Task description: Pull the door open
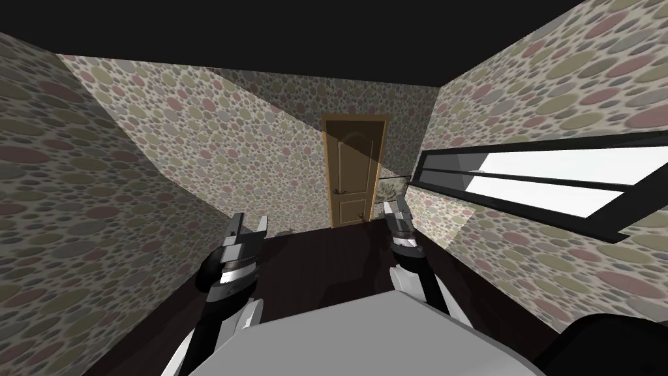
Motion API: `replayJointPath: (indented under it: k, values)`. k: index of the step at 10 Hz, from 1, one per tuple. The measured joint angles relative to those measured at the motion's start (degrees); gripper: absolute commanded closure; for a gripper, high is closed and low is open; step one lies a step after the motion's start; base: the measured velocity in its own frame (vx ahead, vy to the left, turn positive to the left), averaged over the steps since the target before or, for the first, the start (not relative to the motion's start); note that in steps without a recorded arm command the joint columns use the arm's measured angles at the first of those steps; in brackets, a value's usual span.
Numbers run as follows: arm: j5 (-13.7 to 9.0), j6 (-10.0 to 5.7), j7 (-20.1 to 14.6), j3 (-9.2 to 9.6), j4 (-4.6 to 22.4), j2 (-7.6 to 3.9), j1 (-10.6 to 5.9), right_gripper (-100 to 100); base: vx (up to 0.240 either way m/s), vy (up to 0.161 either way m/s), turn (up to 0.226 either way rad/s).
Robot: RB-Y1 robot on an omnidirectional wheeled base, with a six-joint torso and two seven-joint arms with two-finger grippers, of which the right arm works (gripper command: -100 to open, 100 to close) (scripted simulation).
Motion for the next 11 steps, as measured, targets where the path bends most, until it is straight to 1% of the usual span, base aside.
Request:
replayJointPath:
  k: [1,4,5,6,7,9,10,11]
  values:
    - [0.03,-0.10,-0.30,-0.15,0.85,-0.44,-0.13,-100,0.191,0.012,0.027]
    - [0.27,-0.28,-1.08,-0.61,4.77,-1.72,-1.04,-100,0.197,0.035,0.046]
    - [0.35,-0.26,-1.41,-0.79,6.00,-2.18,-1.31,-100,0.201,0.042,0.051]
    - [0.45,0.09,-1.77,-0.92,6.91,-2.61,-1.48,-100,0.164,0.000,0.050]
    - [0.48,-0.03,-2.13,-1.08,8.08,-2.99,-1.53,-100,0.129,0.002,0.014]
    - [0.49,-0.23,-2.80,-1.70,10.86,-3.86,-2.49,-100,0.132,0.026,0.048]
    - [0.67,-0.50,-3.03,-1.60,12.03,-3.99,-2.35,-100,0.091,0.003,0.023]
    - [0.84,-0.49,-3.15,-1.57,12.92,-4.09,-2.59,-100,0.092,0.000,0.038]
